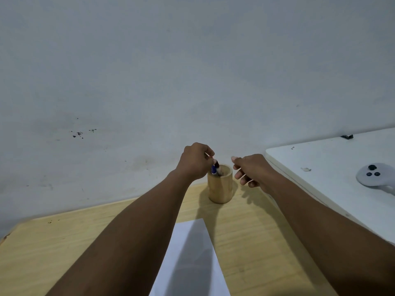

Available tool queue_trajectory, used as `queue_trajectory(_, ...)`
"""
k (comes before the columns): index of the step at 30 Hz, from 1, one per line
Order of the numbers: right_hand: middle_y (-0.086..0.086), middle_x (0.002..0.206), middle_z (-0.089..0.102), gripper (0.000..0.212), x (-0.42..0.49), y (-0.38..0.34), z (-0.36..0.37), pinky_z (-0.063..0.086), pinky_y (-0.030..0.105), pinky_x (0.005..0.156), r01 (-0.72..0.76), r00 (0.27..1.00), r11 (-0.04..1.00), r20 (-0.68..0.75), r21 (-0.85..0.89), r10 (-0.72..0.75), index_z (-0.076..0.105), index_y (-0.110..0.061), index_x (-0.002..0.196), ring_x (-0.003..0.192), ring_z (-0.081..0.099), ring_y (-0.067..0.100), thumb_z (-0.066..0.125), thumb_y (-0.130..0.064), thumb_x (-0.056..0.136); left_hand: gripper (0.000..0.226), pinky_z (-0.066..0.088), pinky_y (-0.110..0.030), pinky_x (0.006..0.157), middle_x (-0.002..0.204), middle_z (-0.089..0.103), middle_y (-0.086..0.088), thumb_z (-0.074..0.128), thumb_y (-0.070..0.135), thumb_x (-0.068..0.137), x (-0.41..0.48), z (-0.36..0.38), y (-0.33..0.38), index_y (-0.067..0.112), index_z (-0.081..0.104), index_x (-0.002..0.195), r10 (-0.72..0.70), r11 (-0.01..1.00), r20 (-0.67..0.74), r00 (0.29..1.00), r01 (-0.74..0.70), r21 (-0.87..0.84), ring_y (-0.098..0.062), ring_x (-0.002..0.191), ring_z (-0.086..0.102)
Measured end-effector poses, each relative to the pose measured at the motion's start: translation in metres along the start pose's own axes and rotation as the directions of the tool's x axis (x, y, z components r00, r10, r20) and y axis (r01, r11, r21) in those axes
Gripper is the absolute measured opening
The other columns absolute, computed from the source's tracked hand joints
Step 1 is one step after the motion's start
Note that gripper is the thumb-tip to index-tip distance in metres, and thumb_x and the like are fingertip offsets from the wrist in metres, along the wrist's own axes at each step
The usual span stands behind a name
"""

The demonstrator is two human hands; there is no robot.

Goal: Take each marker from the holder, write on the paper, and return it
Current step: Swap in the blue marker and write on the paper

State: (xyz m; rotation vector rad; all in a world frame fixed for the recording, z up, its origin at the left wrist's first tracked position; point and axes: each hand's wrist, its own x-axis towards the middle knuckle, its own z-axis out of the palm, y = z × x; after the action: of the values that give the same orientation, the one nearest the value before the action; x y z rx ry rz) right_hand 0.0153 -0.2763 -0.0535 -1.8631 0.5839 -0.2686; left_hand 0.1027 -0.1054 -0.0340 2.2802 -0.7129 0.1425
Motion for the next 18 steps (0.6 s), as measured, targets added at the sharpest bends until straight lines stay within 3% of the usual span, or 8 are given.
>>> queue_trajectory(5,-0.001,0.055,0.072,0.032,0.003,0.010,0.007,0.037,0.020,0.041,0.031,0.999,0.999,0.035,-0.008,-0.031,0.074,-0.006,0.089,0.039,0.061,0.012,0.066,-0.036,0.095,0.028,0.055,-0.032,0.081,0.112,0.075,-0.008,0.075,0.019,0.087,0.001,0.015,-0.010,0.014,0.078,0.114,-0.022,0.989,0.093,0.995,0.008,0.147,-0.024,0.099,0.069)
queue_trajectory(8,-0.002,0.054,0.072,0.027,0.002,0.016,0.011,0.037,0.020,0.042,0.025,0.998,0.999,0.052,-0.021,-0.024,0.074,-0.006,0.091,0.040,0.061,0.013,0.065,-0.030,0.096,0.021,0.061,-0.042,0.083,0.107,0.076,-0.011,0.075,0.020,0.087,-0.002,0.021,-0.013,0.014,0.080,0.106,-0.048,0.983,0.093,0.995,0.031,0.182,-0.030,0.096,0.070)
queue_trajectory(13,0.002,0.063,0.073,0.026,-0.005,0.017,0.016,0.037,0.021,0.043,0.036,0.996,0.999,0.078,-0.025,-0.034,0.073,-0.005,0.093,0.041,0.062,0.013,0.065,-0.029,0.097,0.028,0.058,-0.039,0.080,0.104,0.074,-0.003,0.076,0.031,0.085,-0.006,0.021,-0.010,0.023,0.075,0.111,-0.041,0.988,0.051,0.998,0.033,0.151,-0.026,0.096,0.069)
queue_trajectory(18,0.005,0.066,0.073,0.024,-0.016,0.008,0.019,0.035,0.020,0.043,0.041,0.997,0.999,0.072,-0.005,-0.041,0.073,-0.005,0.092,0.041,0.060,0.013,0.064,-0.026,0.096,0.015,0.060,-0.039,0.077,0.093,0.078,-0.001,0.070,0.028,0.088,-0.010,0.013,-0.005,0.019,0.079,0.094,-0.019,0.993,-0.022,1.000,0.022,0.112,-0.024,0.090,0.072)
